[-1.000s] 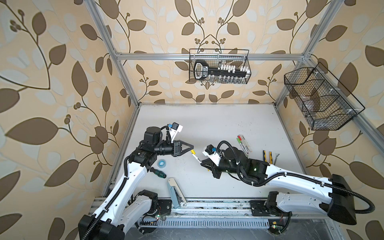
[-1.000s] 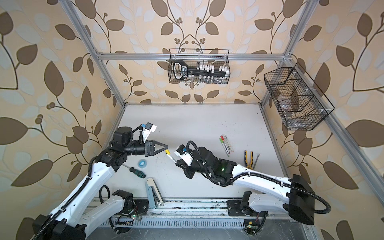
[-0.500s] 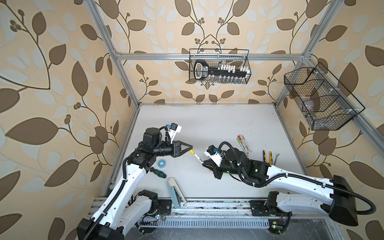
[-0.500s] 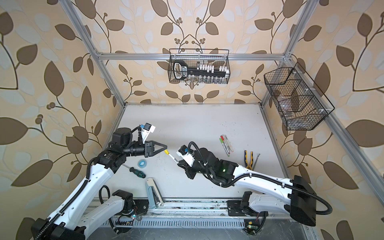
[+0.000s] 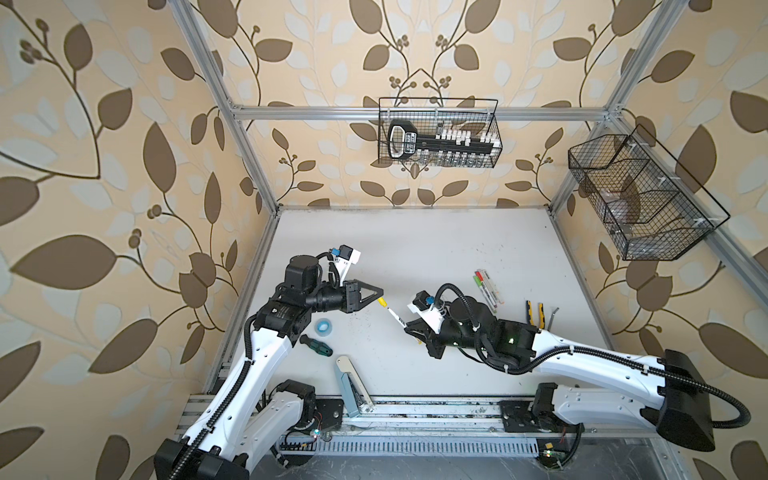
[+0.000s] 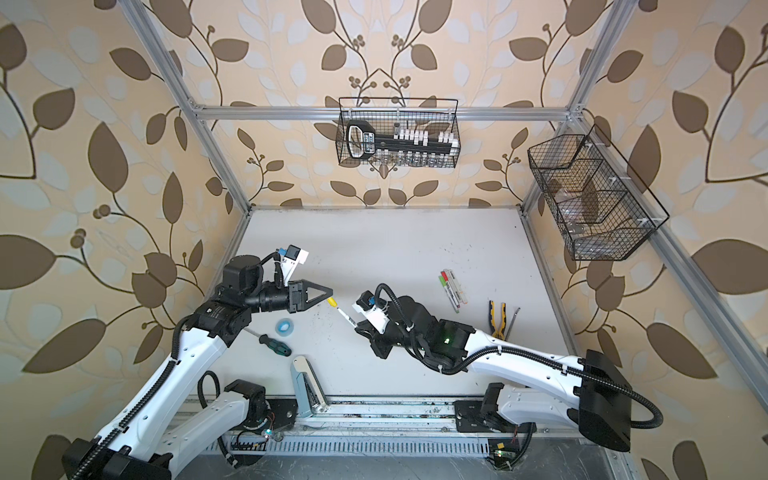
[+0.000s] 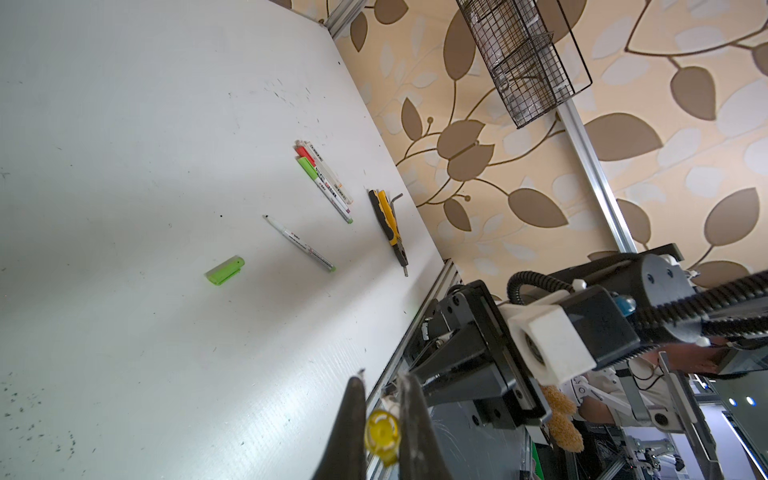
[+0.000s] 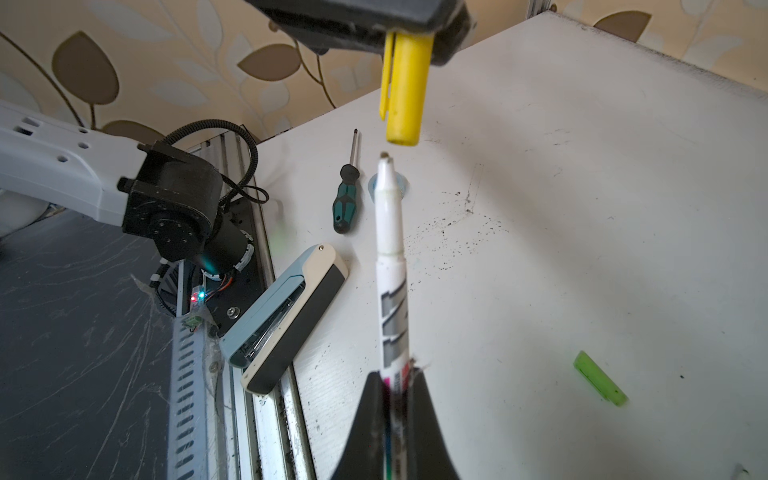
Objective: Insert the pens into the pen caps
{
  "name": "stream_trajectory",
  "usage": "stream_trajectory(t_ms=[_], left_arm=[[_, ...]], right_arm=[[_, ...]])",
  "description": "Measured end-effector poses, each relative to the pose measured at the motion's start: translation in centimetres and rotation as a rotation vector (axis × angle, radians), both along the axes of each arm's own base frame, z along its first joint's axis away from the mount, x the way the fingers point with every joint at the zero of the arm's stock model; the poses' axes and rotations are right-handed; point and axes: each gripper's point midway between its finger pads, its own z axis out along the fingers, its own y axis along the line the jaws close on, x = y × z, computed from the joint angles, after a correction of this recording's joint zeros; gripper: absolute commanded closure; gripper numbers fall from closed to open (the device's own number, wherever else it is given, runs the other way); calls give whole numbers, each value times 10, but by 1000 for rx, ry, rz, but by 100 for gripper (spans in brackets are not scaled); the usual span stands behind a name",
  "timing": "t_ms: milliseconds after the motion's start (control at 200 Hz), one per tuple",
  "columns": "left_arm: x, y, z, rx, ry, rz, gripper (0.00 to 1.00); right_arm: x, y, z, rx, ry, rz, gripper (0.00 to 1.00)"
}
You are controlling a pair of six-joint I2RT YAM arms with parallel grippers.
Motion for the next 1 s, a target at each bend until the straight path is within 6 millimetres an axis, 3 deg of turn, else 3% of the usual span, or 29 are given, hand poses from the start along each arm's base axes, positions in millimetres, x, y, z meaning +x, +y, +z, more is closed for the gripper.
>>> stream_trajectory(t_ms=[1000], left_arm=[[-2,-8,8,-59,6,-68,100]], right_arm=[[7,-4,0,-2,-1,-22,97]])
